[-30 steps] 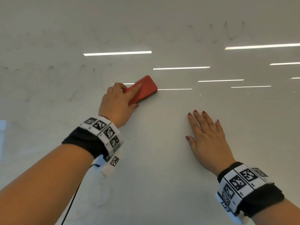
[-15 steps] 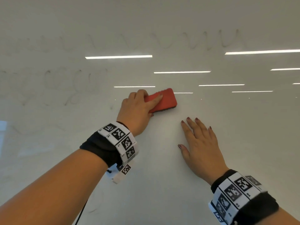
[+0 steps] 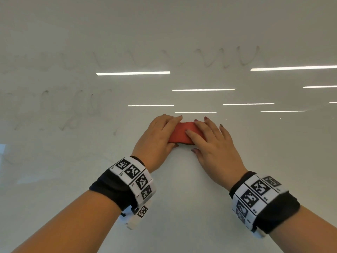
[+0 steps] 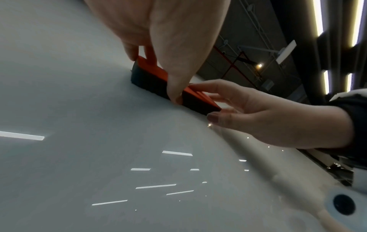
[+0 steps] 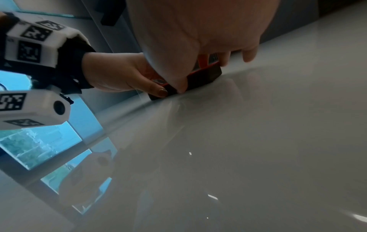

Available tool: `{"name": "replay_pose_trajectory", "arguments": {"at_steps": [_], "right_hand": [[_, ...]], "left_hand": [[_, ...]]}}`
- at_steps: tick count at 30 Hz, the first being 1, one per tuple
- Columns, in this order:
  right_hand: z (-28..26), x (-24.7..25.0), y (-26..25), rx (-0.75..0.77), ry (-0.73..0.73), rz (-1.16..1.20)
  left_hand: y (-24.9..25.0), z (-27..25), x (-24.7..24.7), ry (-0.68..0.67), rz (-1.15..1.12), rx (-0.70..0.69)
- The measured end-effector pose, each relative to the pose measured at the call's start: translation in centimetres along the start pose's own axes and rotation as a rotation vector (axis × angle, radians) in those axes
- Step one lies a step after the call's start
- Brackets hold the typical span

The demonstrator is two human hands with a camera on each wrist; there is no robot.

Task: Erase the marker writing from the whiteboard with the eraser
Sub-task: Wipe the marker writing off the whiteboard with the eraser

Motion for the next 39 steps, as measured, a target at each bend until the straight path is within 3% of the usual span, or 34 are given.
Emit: {"name": "replay_pose_trajectory", "arguments": {"at_steps": [4, 8, 15, 25, 27, 30, 33, 36, 39], "right_hand": [[1.0, 0.2, 0.5, 0.076, 0.024, -0.015], [2.1, 0.9, 2.4, 0.044, 0.000, -0.090], [4.7, 2.5, 5.7, -0.002, -0.023, -0.165], [7.3, 6.5, 14.6, -0.306, -0.111, -0.311], [7.0, 5.9, 13.3, -0.260, -0.127, -0.282], [6.2, 4.3, 10.2, -0.077, -0.178, -0.232], [6.2, 4.5, 10.5, -0.008, -0.214, -0.270], [7.1, 5.9, 13.0, -0.073, -0.196, -0.312], [8.0, 7.8, 17.1, -0.238, -0.139, -0.338]], "left_hand": [[-2.6, -0.4, -0.1, 0.040, 0.005, 0.215], [-4.3, -0.1, -0.6, -0.081, 0.213, 0.359], [-3.2, 2.2, -1.1, -0.142, 0.253, 0.336], [-2.8, 1.6, -1.2, -0.179, 0.254, 0.334], [-2.7, 1.6, -1.3, -0.181, 0.264, 0.330], [-2.7, 1.4, -1.4, -0.182, 0.289, 0.322], [-2.6, 1.2, -1.4, -0.176, 0.307, 0.310], [-2.8, 1.1, -1.5, -0.163, 0.302, 0.297], [-2.8, 1.2, -1.5, -0.155, 0.318, 0.284]]}}
Point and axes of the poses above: each hand's wrist, its own z-axis towards the middle knuckle, its own x-axis out of the back of the hand, y = z × x, the point moved 9 cm from there along z, towards the middle knuckle, and after that the axes turned 4 degrees about z, right-handed, at the moved point
